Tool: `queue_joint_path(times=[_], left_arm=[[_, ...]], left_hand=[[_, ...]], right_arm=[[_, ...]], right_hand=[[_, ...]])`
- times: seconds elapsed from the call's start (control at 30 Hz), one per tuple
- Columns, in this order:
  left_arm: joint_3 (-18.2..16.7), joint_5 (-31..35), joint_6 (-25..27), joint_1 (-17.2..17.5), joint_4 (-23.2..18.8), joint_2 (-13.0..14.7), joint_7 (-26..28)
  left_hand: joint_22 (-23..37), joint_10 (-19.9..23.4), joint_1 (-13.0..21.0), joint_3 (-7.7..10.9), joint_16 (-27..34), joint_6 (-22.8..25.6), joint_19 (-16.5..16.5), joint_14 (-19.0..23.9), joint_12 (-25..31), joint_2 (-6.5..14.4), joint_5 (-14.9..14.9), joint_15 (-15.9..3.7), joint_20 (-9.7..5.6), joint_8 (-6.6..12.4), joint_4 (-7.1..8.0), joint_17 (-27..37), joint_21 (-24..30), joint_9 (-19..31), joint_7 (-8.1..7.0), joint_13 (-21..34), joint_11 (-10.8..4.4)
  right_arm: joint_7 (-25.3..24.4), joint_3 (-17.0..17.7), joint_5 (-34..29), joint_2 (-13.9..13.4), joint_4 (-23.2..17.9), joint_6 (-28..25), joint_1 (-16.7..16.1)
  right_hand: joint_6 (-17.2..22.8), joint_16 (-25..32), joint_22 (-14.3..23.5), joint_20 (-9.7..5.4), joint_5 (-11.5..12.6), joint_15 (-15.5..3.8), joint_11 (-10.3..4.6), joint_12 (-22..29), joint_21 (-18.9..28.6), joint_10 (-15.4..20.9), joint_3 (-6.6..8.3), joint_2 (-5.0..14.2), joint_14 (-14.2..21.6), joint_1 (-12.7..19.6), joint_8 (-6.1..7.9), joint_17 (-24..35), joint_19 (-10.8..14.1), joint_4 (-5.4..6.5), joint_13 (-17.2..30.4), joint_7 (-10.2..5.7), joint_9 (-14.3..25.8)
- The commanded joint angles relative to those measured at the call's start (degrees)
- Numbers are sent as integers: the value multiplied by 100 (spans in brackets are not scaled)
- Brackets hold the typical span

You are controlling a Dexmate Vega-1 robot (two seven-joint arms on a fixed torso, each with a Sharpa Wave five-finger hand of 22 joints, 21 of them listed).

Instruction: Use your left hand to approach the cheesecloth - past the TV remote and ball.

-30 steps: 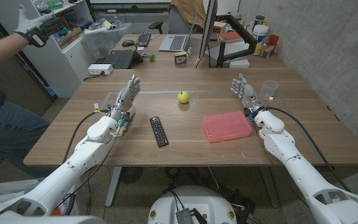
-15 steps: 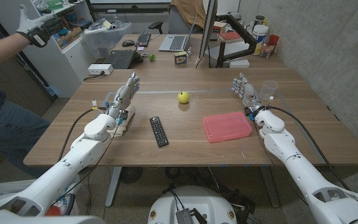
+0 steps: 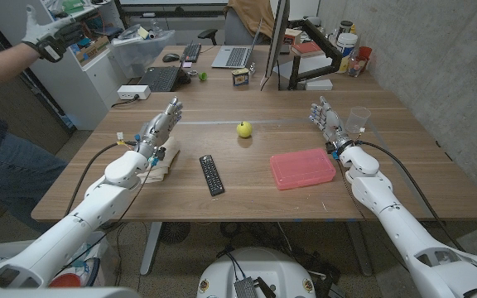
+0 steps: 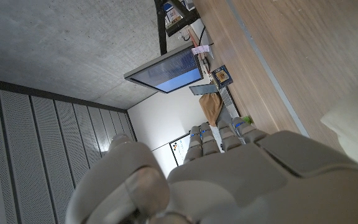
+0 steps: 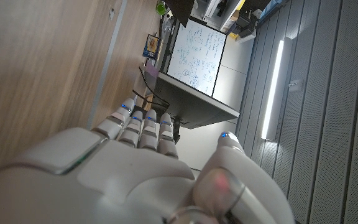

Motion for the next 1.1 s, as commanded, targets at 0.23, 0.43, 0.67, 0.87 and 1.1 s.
queue_joint_path(times=[0.23,0.43,0.67,0.87,1.1], left_arm=[[-174,95,-59,264,-254,271,109],[-215,136,-74,314,-320,334,137],[-243,251,-74,373,-389,409,233],[-308,247,-31,451,-454,489,275],[-414,285,5,579,-582,614,360]], left_hand=[[8,42,71,-43,51,0,15,19,36,14,7,5,18,1,-42,20,39,12,-22,7,-20],[8,53,87,-47,55,3,15,34,39,18,8,17,34,1,-48,20,39,13,-21,7,-6],[8,57,106,-50,52,2,19,35,38,22,8,30,37,0,-55,21,41,13,-11,8,-3],[8,58,123,-51,51,0,18,37,37,26,8,21,58,-1,-62,21,41,14,-20,8,-21],[9,54,150,-51,49,3,14,38,33,32,9,10,77,0,-72,21,40,15,-27,9,-21]], right_arm=[[-6,-3,-38,63,97,63,70],[-20,6,-46,66,111,76,75],[-17,13,-50,82,176,110,106],[1,10,-50,124,290,152,159],[35,13,-49,183,446,219,227]], right_hand=[[50,10,28,14,34,8,23,-4,-18,48,-5,22,48,50,-18,22,51,-24,31,2,29],[48,12,28,15,33,5,20,-10,-23,48,-8,24,54,50,-20,23,50,-27,31,-3,29],[48,12,28,13,33,2,18,-15,-28,52,-12,26,56,50,-22,22,50,-30,32,-6,29],[54,10,29,16,33,1,19,-18,-31,60,-15,30,54,51,-21,22,52,-33,32,-3,30],[58,11,29,16,33,6,24,-24,-35,59,-18,32,59,50,-22,23,51,-35,32,-15,30]])
